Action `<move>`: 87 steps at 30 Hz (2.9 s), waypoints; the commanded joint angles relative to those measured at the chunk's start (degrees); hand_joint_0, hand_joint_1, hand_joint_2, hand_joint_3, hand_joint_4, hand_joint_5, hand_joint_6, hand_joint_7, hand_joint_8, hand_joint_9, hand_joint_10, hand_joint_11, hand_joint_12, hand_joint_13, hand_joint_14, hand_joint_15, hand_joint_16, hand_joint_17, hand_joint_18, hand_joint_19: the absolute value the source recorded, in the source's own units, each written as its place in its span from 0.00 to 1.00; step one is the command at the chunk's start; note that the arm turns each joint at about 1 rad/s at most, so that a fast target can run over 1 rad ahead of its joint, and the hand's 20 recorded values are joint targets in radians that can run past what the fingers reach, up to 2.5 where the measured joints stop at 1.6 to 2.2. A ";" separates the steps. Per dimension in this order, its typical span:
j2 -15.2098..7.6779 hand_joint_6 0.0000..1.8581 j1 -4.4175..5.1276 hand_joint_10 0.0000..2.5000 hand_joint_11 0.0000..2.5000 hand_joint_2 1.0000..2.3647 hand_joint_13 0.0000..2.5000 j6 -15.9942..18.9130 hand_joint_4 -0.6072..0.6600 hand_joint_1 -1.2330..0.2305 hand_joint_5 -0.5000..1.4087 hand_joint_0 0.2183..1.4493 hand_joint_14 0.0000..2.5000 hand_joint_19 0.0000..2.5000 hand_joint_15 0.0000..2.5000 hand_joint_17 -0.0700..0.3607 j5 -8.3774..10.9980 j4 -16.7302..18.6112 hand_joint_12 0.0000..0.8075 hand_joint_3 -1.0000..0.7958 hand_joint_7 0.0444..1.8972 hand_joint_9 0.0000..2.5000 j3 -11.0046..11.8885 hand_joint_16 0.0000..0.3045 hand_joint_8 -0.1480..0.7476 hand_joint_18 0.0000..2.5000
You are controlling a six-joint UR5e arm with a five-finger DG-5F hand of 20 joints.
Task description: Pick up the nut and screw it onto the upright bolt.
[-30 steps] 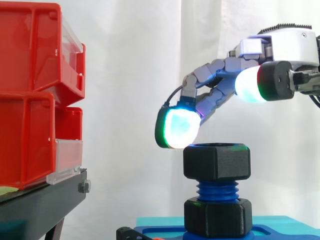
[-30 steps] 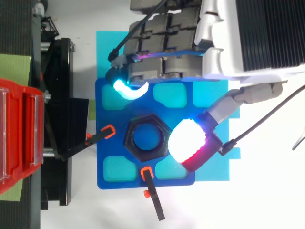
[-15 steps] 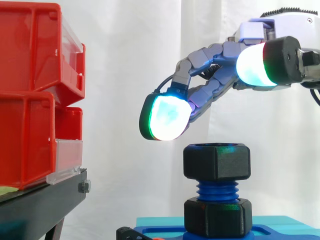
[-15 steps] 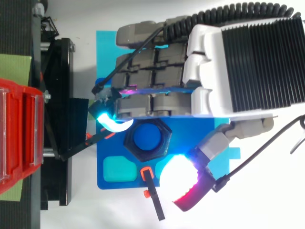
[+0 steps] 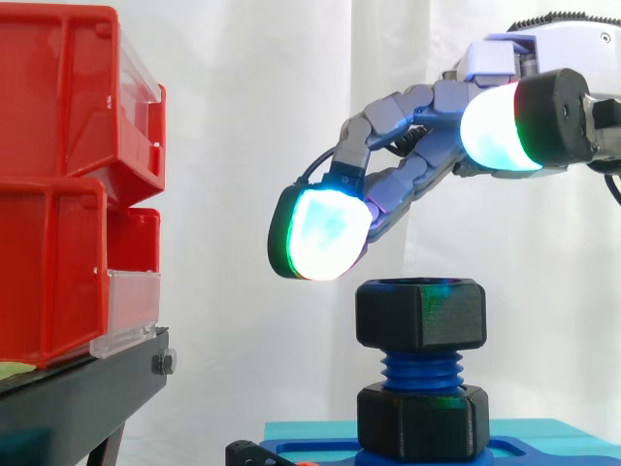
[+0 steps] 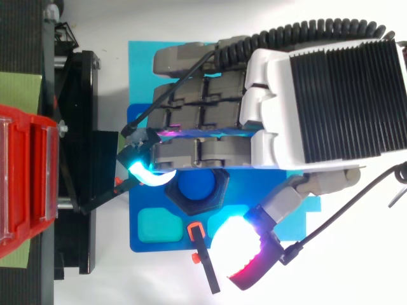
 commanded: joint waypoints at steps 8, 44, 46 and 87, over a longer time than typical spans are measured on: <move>-0.39 0.27 -0.26 0.00 0.00 0.00 0.28 0.48 0.65 0.70 0.21 0.23 0.00 0.03 0.00 0.32 -0.16 -0.19 0.30 0.28 0.44 0.28 0.02 0.10 0.42 0.17; -0.31 0.30 -4.21 0.00 0.00 0.00 0.38 -1.45 0.60 0.65 0.28 0.26 0.00 0.04 0.00 0.27 -3.76 -2.47 0.23 0.28 0.78 0.43 1.25 0.07 0.45 0.28; -0.31 0.27 -4.30 0.00 0.00 0.00 0.37 -1.45 0.63 0.65 0.27 0.26 0.00 0.04 0.00 0.27 -4.03 -2.56 0.23 0.28 0.77 0.43 1.51 0.07 0.45 0.27; -0.66 0.27 0.88 0.00 0.00 0.00 0.28 0.04 0.62 0.71 0.20 0.23 0.00 0.02 0.00 0.32 0.28 -3.79 0.29 0.28 0.31 0.30 3.62 0.10 0.40 0.18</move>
